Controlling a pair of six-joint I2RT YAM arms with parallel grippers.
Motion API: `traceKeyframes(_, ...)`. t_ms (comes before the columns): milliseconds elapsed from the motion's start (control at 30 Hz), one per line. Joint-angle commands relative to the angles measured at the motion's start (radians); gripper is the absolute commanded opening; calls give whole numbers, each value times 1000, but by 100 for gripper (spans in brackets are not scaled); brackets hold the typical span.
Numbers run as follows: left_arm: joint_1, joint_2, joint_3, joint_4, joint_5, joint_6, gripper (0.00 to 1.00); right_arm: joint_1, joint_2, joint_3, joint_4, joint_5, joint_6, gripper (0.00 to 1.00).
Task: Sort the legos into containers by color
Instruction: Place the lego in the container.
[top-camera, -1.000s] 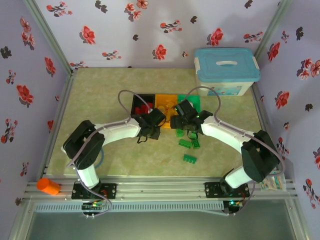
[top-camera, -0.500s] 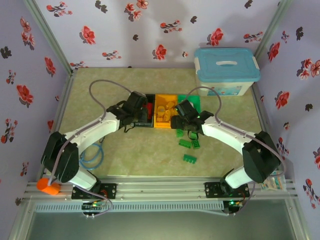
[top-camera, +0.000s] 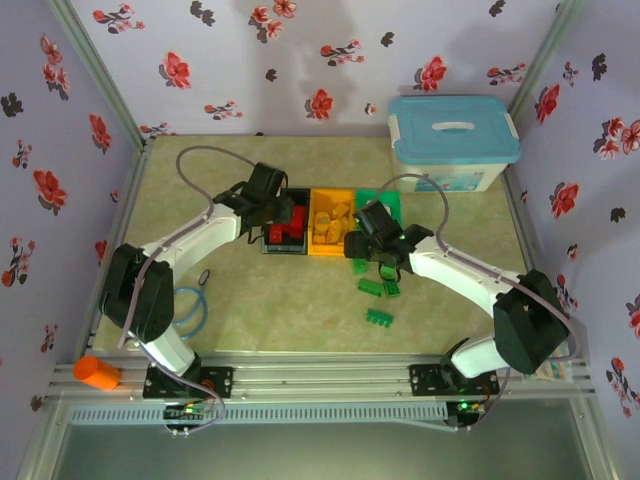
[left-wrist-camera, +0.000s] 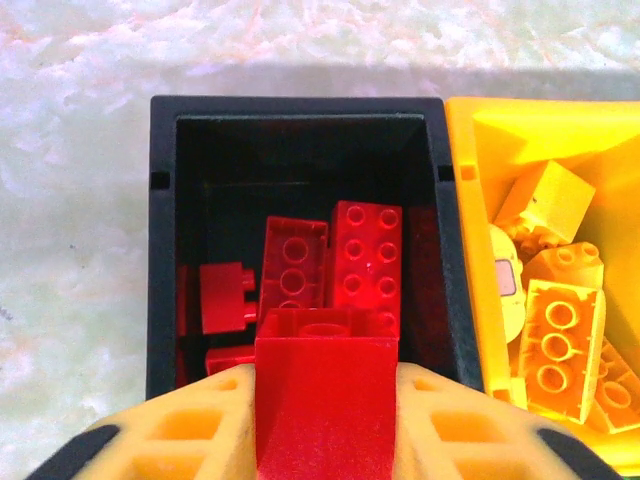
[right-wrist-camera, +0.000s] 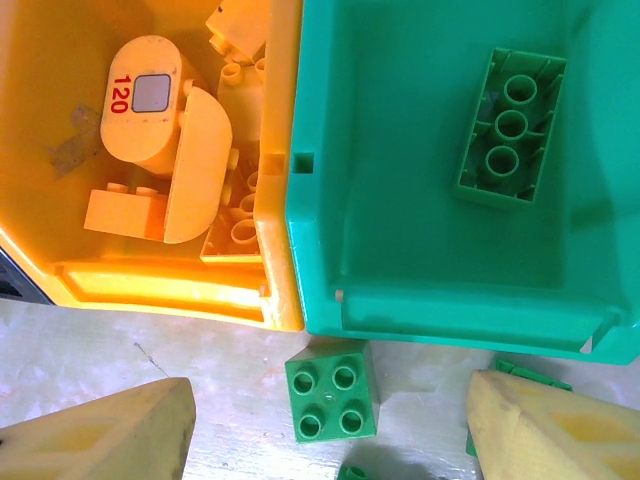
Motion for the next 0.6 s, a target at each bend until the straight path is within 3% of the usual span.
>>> traceKeyframes(0, 14, 13, 61, 3, 4, 32, 54, -10, -24, -13, -15, 32, 18, 72)
traceKeyframes(67, 14, -4, 57, 16, 4, 40, 64, -10, -25, -15, -17, 32, 20, 73)
traceKeyframes(567, -17, -258, -211, 184, 7, 54, 62, -11, 80, -33, 7, -29, 31, 72)
